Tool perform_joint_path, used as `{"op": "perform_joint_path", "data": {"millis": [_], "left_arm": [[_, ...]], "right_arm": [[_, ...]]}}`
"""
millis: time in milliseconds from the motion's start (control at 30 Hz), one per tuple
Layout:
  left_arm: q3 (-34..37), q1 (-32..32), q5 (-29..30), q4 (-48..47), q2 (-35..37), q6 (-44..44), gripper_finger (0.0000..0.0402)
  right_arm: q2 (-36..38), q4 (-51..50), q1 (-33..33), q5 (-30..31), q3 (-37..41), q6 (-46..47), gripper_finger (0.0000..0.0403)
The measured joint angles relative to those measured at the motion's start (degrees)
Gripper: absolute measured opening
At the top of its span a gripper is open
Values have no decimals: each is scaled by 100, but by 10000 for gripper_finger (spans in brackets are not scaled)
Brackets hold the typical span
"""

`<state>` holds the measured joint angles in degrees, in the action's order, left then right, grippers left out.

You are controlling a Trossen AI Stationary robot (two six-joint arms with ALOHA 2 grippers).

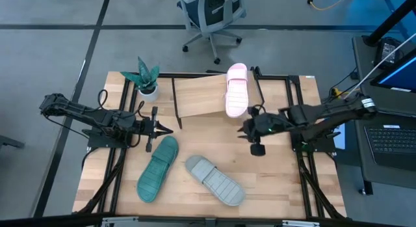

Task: Pick and place slides into the shelf
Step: Put the gray pair of slides on the shelf

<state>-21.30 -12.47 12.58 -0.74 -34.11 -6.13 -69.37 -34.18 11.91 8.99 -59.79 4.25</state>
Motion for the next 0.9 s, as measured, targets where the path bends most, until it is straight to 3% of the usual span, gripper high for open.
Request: {"op": "perform_joint_path", "data": {"millis": [433,900], "left_arm": [[0,0,0,162,-2,-27,0],[0,0,-1,435,-44,658,0]], "right_arm": [[1324,2749,1102,46,2258,-132,108],[1562,3813,1392,61,3385,-441,108]]}}
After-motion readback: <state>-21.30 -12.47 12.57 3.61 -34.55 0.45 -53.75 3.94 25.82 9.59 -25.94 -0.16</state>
